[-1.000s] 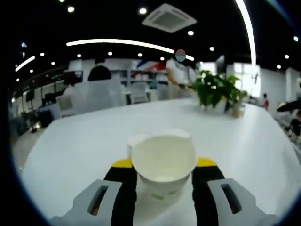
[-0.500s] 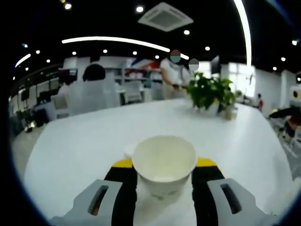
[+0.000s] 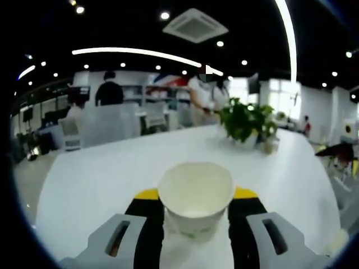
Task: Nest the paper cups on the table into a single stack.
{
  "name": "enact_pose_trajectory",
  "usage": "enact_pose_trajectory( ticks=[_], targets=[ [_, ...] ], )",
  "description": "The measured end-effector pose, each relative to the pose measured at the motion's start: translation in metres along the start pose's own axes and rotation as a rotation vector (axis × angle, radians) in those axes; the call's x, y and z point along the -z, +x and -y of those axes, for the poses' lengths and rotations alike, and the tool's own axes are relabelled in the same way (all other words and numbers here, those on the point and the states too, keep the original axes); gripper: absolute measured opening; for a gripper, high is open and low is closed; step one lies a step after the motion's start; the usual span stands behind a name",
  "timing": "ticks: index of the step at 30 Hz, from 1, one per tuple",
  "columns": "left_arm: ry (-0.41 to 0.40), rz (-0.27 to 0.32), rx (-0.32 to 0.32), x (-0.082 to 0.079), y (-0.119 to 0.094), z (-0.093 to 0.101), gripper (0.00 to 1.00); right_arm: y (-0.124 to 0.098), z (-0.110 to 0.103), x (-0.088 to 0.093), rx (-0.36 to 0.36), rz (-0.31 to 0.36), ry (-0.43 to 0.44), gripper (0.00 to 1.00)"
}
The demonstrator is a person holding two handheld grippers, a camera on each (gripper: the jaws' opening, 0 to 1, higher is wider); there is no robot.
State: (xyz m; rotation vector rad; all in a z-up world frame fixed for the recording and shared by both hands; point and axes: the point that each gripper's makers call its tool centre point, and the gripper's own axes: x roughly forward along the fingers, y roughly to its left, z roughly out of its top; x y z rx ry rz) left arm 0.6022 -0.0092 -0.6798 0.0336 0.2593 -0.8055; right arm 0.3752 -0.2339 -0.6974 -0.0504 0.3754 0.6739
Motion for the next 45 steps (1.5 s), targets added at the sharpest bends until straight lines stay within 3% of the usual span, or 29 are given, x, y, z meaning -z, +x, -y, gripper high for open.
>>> enact_pose_trajectory(
  ticks=[3,10,24,45],
  targets=[
    [0.016,-0.001,0.014,-0.011,-0.003,0.0,0.43,-0.001,0.0,-0.005,-0.01,0.027,-0.023,1.0],
    [0.024,0.019,0.022,-0.038,-0.012,-0.008,0.43,0.0,-0.001,-0.008,-0.017,0.018,-0.044,1.0],
    [0.024,0.028,0.009,-0.063,-0.03,-0.016,0.42,0.004,-0.008,-0.012,-0.043,0.003,-0.058,1.0],
    [0.043,0.046,0.053,-0.076,-0.051,0.028,0.41,0.0,-0.013,-0.023,-0.043,0.045,-0.047,1.0]
  ],
)
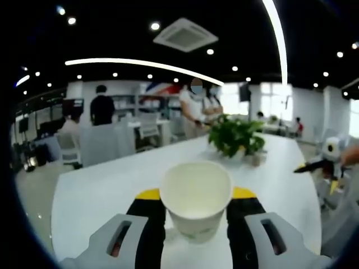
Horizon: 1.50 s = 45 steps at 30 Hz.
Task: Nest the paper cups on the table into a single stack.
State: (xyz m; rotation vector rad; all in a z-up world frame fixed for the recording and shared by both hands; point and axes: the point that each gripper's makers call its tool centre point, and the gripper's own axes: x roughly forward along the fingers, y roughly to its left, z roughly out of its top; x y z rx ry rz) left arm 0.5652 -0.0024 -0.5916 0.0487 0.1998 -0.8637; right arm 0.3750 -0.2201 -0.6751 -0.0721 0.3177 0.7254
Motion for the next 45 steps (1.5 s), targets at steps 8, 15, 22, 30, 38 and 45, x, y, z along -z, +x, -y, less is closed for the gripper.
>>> enact_pose_trajectory(
  ticks=[8,15,22,30,38,45],
  targets=[
    [0.03,-0.017,-0.011,0.002,-0.011,0.013,0.41,0.0,-0.006,-0.007,-0.011,0.008,-0.001,1.0],
    [0.022,0.005,0.018,-0.003,-0.021,0.041,0.42,0.0,-0.011,-0.006,-0.024,0.009,-0.008,1.0],
    [0.027,-0.004,0.027,0.008,-0.031,0.067,0.41,-0.003,-0.013,-0.004,-0.026,0.017,-0.004,1.0],
    [0.034,-0.005,0.029,0.011,-0.044,0.094,0.4,-0.002,-0.017,-0.003,-0.034,0.018,-0.001,1.0],
    [0.065,0.015,0.038,0.012,-0.052,0.12,0.4,-0.001,-0.021,-0.004,-0.043,0.018,-0.012,1.0],
    [0.057,0.028,0.039,0.018,-0.064,0.142,0.4,-0.001,-0.025,-0.004,-0.049,0.02,-0.011,1.0]
  ],
)
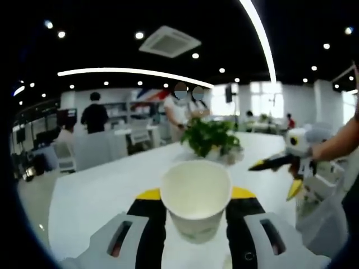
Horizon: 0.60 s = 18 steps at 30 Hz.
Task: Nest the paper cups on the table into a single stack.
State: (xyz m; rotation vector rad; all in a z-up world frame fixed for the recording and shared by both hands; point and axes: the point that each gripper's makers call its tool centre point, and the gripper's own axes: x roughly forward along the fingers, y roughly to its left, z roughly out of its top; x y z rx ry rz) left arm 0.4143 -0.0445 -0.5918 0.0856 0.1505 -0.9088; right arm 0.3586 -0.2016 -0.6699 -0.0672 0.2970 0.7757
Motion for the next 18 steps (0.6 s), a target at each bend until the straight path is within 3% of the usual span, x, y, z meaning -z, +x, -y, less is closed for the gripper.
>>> enact_pose_trajectory(
  ticks=[18],
  targets=[
    [0.02,-0.015,-0.011,0.016,-0.024,0.05,0.41,0.001,-0.009,0.004,-0.014,-0.001,-0.001,1.0]
  ],
)
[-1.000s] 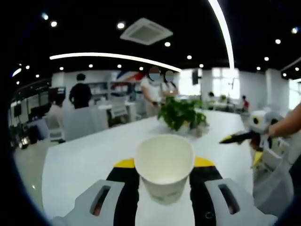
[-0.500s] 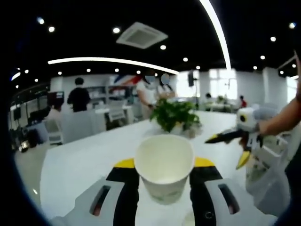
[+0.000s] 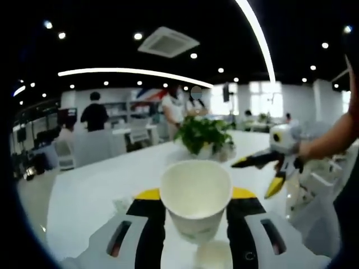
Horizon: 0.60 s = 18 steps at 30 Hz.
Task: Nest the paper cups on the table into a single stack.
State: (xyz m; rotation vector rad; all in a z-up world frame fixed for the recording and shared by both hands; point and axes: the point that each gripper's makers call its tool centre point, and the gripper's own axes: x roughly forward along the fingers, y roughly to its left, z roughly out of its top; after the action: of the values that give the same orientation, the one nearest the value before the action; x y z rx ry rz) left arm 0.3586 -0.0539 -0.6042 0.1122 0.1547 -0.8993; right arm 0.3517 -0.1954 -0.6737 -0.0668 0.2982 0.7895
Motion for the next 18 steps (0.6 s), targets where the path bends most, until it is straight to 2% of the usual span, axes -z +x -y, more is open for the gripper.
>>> enact_pose_trajectory(
  ticks=[5,9,18],
  targets=[
    [0.016,-0.007,-0.003,0.004,-0.004,0.014,0.41,0.0,0.0,-0.001,0.0,0.004,0.008,1.0],
    [0.022,-0.021,0.012,0.018,-0.003,0.022,0.41,0.002,-0.001,0.003,-0.001,-0.002,0.014,1.0],
    [-0.003,-0.025,0.01,0.024,-0.002,0.022,0.41,0.002,-0.005,0.006,-0.006,-0.004,0.021,1.0]
  ],
)
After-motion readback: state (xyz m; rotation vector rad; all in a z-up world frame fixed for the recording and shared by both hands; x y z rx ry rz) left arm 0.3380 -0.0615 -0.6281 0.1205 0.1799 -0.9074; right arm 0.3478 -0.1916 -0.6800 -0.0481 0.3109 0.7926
